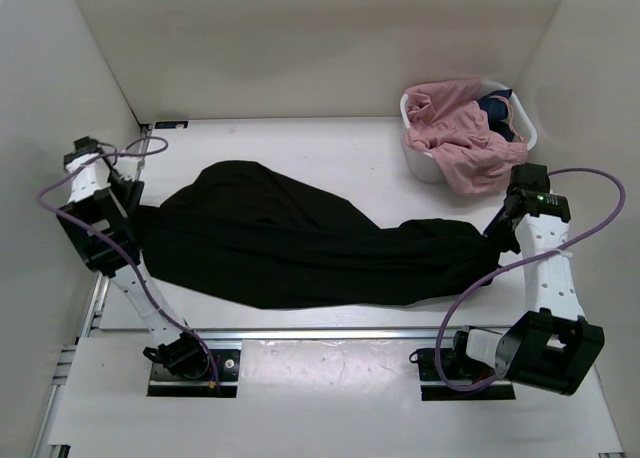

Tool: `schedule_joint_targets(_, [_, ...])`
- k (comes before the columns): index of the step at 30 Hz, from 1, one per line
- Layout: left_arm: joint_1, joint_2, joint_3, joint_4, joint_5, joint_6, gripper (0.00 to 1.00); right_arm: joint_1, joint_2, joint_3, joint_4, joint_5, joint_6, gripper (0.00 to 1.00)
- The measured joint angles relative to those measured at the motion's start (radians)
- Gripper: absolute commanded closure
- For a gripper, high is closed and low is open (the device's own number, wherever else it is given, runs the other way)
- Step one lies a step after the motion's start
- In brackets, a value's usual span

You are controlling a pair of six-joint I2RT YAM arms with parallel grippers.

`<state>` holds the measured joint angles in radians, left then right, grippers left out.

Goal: Fold and stack the trousers
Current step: Flatten the trousers out

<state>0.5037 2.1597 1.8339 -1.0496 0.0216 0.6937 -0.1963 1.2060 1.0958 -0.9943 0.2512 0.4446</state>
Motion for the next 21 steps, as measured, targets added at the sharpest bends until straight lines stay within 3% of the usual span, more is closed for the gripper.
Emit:
schedule_joint_targets(4, [0.110, -0.180, -0.242, 0.027, 0.005, -0.007, 0.33, 0.000, -0.024, -0.001, 0.000, -0.005, -0.010, 1.00])
schedule_joint_targets(7, [0.172, -0.195, -0.335, 0.035, 0.001, -0.018, 0.33, 0.000, -0.043, -0.014, 0.000, -0.013, -0.013, 1.00])
schedule_joint_targets(10, [0.179, -0.134, -0.366, 0.068, 0.000, -0.037, 0.31, 0.000, -0.050, -0.029, -0.001, -0.019, -0.014, 1.00])
schedule_joint_targets(12, [0.172, -0.098, -0.355, 0.066, -0.002, -0.052, 0.24, 0.000, -0.054, -0.033, -0.002, -0.023, -0.015, 1.00])
schedule_joint_targets(15, [0.168, -0.085, -0.331, 0.074, 0.017, -0.074, 0.24, 0.000, -0.064, -0.037, 0.001, -0.023, -0.016, 1.00])
schedule_joint_targets(19, [0.161, -0.070, -0.310, 0.082, 0.054, -0.090, 0.66, 0.000, -0.083, -0.064, 0.000, -0.026, -0.019, 1.00])
schedule_joint_targets(20, [0.163, -0.071, -0.309, 0.095, 0.045, -0.086, 0.86, 0.000, -0.083, -0.066, 0.000, -0.027, -0.021, 1.00])
schedule_joint_targets(21, [0.167, -0.071, -0.307, 0.106, 0.047, -0.094, 0.86, 0.000, -0.083, -0.066, 0.002, -0.031, -0.023, 1.00])
